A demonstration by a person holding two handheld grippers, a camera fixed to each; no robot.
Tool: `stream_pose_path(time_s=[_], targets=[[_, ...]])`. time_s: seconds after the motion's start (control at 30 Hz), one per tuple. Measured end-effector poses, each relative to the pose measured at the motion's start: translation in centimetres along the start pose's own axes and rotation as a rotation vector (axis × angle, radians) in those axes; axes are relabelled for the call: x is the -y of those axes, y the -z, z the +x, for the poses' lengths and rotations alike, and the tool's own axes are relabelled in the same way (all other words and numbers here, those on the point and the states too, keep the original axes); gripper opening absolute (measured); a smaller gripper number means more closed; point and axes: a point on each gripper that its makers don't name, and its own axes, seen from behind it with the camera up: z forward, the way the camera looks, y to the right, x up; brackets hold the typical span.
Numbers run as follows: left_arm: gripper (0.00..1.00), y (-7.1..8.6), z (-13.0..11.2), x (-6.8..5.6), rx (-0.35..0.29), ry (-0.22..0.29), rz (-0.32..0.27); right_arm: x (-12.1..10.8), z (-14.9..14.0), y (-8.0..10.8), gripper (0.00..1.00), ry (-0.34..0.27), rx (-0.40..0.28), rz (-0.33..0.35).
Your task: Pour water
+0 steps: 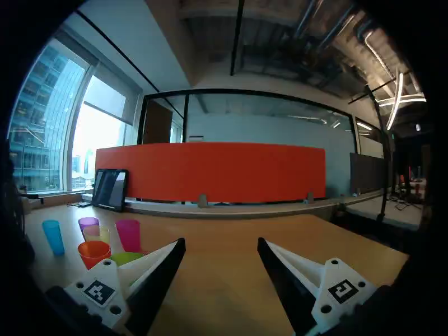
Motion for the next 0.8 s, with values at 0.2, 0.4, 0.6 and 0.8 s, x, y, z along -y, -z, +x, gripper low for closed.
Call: stream_pose_path(time_s=[0.2, 0.4, 0.6, 0.8], targets=[[0.95, 0.00, 0.00, 0.05, 0.000, 0.000, 0.000, 0.15, -0.41, -0.04, 1.00, -0.008, 0.012, 0.004], [0.95, 0.03, 0.03, 0.08, 0.000, 0.000, 0.000, 0.22, -0.42, -0.16, 1.00, -0.009, 0.016, 0.006], [0.95, 0.04, 0.05, 0.08, 0.000, 0.000, 0.000, 0.18, -0.38, -0.15, 1.00, -0.009, 0.017, 0.003], [0.95, 0.01, 0.04, 0.04, 0.000, 0.000, 0.000, 0.15, -0.46, -0.16, 1.00, -0.010, 0.017, 0.002]])
